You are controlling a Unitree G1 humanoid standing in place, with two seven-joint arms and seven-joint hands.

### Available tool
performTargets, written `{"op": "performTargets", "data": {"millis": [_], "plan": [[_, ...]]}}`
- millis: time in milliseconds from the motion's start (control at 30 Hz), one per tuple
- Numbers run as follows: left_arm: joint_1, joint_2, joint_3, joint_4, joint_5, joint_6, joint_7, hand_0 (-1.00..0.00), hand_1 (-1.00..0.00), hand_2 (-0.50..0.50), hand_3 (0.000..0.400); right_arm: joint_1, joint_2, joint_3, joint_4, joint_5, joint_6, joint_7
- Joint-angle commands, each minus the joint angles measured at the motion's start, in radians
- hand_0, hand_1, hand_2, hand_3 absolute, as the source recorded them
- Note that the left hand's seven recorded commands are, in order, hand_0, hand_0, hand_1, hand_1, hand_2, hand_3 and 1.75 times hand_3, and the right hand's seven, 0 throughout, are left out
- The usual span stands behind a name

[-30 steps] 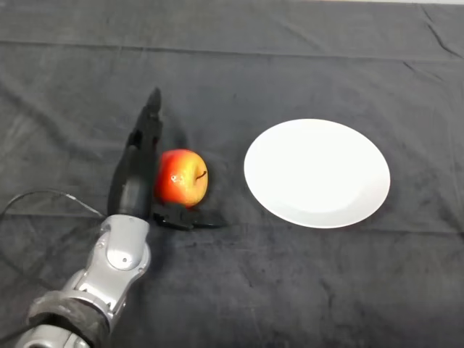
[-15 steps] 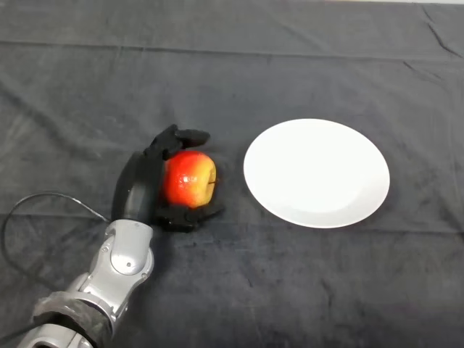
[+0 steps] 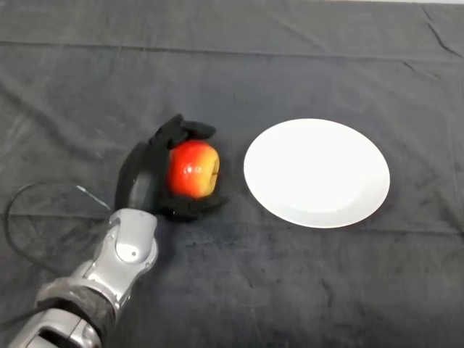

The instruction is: Move the apple to the plate

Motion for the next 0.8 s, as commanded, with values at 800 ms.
{"op": "performTargets", "data": {"millis": [800], "plan": [[-0.179, -0.052, -0.042, -0.023, 0.028, 0.057, 0.032, -1.00, -1.00, 0.00, 0.400, -0.028, -0.019, -0.0161, 0.019, -0.0088, 0.004, -0.0008]]}}
